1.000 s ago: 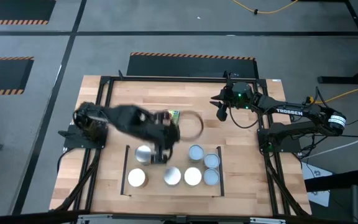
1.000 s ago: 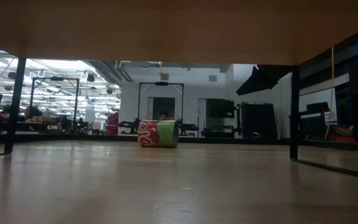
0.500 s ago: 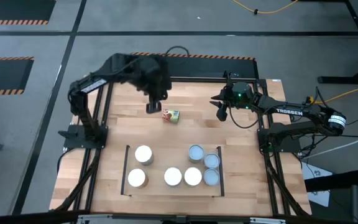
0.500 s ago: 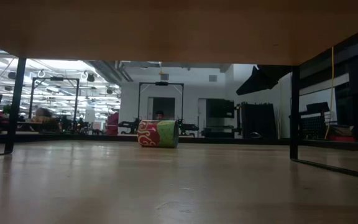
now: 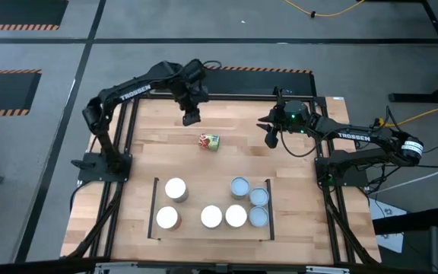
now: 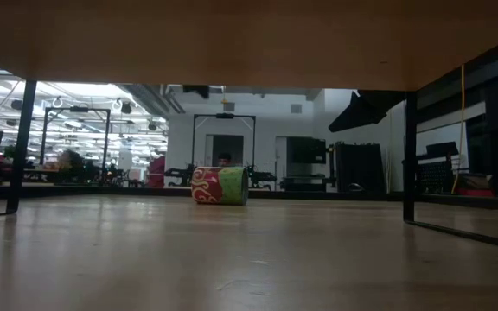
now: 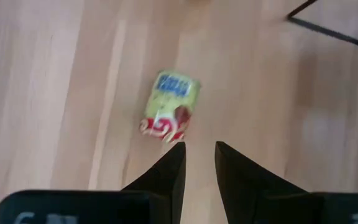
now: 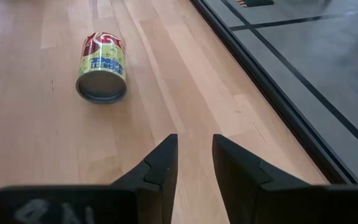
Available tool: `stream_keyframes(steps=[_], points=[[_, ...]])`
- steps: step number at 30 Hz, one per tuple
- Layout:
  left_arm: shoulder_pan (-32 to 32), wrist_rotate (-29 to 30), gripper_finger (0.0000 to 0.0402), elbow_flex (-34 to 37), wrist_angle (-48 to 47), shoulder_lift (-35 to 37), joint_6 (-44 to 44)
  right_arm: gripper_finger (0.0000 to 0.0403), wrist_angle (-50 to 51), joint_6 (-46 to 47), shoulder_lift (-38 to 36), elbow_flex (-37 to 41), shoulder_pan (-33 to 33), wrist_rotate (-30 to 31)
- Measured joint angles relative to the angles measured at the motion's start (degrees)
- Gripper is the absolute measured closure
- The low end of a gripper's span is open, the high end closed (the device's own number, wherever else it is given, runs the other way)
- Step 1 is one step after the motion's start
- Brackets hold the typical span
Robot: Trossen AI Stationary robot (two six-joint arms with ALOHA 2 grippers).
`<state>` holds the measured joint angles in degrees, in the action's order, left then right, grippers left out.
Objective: Pick and place cans onto a shelf
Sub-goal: Put the canned spaghetti sauce on the shelf
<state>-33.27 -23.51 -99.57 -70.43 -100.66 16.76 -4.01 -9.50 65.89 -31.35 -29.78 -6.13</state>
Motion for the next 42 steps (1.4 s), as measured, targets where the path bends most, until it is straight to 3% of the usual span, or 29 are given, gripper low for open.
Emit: stream_keyframes(steps=[7,19,24,31,42], points=[[-4.2,-0.1,0.0321,8.6,6.4,0.2,-1.6,0.0298,-4.6,0.1,1.8,0.0,0.0,0.0],[-4.3,0.3,0.0321,21.9,18.8,0.2,-4.3,0.0298,-14.6,3.3,13.8,0.0,0.0,-0.2],[-3.7,0.9,0.0321,26.4,23.5,0.2,-6.2,0.0298,-18.8,3.4,18.8,0.0,0.0,-6.4],[-2.1,6.3,0.0321,30.2,25.9,0.2,-6.3,0.0298,-27.7,3.4,24.9,0.0,0.0,-11.7],[0.6,8.9,0.0321,32.0,30.7,0.2,-8.9,0.0298,-41.2,3.7,33.4,0.0,0.0,-12.0]])
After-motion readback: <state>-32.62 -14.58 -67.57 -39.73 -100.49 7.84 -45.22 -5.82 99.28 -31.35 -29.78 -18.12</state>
